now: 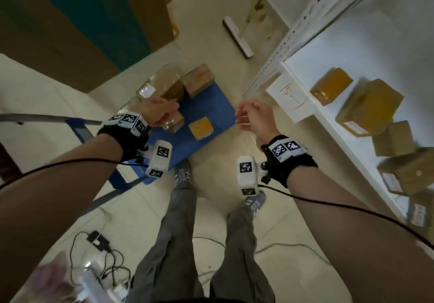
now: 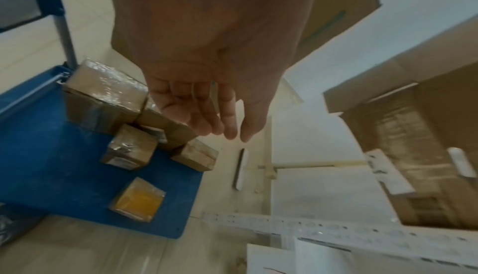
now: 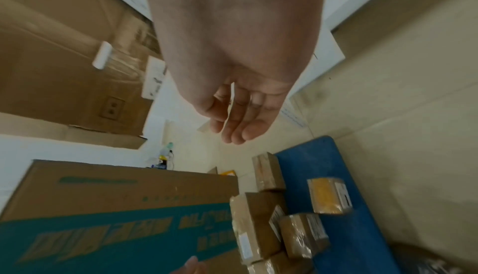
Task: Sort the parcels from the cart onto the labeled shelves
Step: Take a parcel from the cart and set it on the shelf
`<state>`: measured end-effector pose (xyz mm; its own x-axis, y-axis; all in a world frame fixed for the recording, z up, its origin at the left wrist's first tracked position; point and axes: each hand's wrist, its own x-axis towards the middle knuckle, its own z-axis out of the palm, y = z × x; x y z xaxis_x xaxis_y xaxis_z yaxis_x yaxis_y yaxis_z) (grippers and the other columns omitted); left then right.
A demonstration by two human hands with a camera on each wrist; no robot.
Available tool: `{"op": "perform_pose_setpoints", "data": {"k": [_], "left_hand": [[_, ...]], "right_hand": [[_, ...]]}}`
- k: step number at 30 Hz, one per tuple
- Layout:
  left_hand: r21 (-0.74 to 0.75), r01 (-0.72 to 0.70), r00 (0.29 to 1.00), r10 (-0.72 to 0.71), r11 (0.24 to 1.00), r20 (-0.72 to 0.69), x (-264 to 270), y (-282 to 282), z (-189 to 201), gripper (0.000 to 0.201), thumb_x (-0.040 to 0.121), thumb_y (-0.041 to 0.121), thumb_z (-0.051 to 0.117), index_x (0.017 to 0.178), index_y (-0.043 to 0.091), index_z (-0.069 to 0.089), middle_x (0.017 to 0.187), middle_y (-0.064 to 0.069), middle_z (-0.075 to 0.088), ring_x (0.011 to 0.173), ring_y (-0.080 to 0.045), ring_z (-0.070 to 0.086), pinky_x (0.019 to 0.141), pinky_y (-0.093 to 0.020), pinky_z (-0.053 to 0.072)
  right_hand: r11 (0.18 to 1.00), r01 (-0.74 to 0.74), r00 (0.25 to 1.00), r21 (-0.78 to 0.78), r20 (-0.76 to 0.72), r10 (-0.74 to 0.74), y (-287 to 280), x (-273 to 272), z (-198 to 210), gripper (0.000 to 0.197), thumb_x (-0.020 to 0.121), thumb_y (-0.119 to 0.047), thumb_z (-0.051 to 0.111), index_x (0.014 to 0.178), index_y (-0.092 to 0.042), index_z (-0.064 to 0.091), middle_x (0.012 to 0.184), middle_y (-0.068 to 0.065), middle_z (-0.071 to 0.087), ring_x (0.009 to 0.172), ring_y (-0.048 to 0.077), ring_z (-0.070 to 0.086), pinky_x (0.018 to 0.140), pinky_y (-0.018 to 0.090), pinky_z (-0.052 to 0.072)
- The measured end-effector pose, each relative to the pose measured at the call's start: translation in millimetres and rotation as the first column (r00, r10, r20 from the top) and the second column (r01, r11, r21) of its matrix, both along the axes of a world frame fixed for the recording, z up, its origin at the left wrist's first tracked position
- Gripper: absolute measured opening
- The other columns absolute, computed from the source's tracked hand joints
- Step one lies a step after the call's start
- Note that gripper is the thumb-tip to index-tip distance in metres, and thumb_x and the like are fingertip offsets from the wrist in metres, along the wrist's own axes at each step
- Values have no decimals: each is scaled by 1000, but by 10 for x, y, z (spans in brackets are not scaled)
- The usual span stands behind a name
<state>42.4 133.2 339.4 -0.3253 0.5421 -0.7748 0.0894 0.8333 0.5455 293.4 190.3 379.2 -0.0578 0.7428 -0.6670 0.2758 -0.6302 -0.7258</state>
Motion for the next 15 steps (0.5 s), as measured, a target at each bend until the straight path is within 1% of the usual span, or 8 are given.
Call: {"op": "perform_pose_setpoints", "data": {"k": [2,5,7,9,10,12,13,15], "left_hand": [[-33,35,999,-34,999,36,-173,-94,-251,36,98,21,62,65,14,49,62,-6,44,38,-5,44,41,-16,33],[-81,28,996,-21,996,87,-354,-234,-614,33,100,16,58,69,16,47,66,-5,43,53,-9,43,50,-17,34],[-75,2,998,3,997,70,-478,-295,-910,33,97,18,62,68,15,46,65,-5,42,55,-10,40,50,-20,32],[-45,-67,998,67,997,-14,-599,-386,-1191,46,82,49,74,70,11,51,68,-4,46,53,-4,45,57,-27,39],[-25,-119,989,117,993,-86,-663,-429,-1322,56,71,59,78,76,8,57,74,-5,52,57,-1,50,66,-28,43],[-37,-141,960,128,989,-248,-814,-510,-1597,55,70,40,86,106,6,63,104,-8,60,82,-11,58,78,-29,46],[-68,-143,944,115,987,-309,-888,-551,-1725,59,71,32,86,119,9,60,120,-10,58,96,-19,59,79,-27,45],[-142,-165,923,102,976,-372,-1075,-590,-1983,70,71,31,85,131,13,52,142,-14,43,120,-29,53,86,-27,45]], "right_hand": [[998,-5,1000,-60,-6,4,-27,-231,-267,22,100,-6,47,85,-14,62,77,7,65,60,16,59,53,23,49],[990,-1,1000,-144,-11,-1,-63,-498,-599,22,101,-8,48,87,-14,62,79,7,65,62,16,59,56,24,50],[979,4,1000,-206,-10,-6,-86,-729,-857,22,102,-8,47,86,-14,61,79,7,63,62,16,58,56,24,50],[959,14,1000,-282,-21,-20,-132,-940,-1113,21,102,-8,46,86,-14,60,77,7,61,62,16,57,57,25,49],[950,17,999,-313,-24,-26,-150,-1023,-1231,21,103,-8,46,87,-14,59,77,7,61,62,15,57,58,25,49],[931,24,999,-364,-23,-34,-197,-1212,-1520,22,103,-9,44,87,-13,58,76,7,61,62,15,57,59,26,49],[923,28,999,-385,-22,-39,-227,-1291,-1649,22,103,-8,44,86,-13,58,76,7,61,62,16,57,60,26,50],[902,38,998,-429,-21,-52,-290,-1466,-1926,22,102,-8,47,84,-12,58,76,7,62,62,16,57,61,26,50]]}}
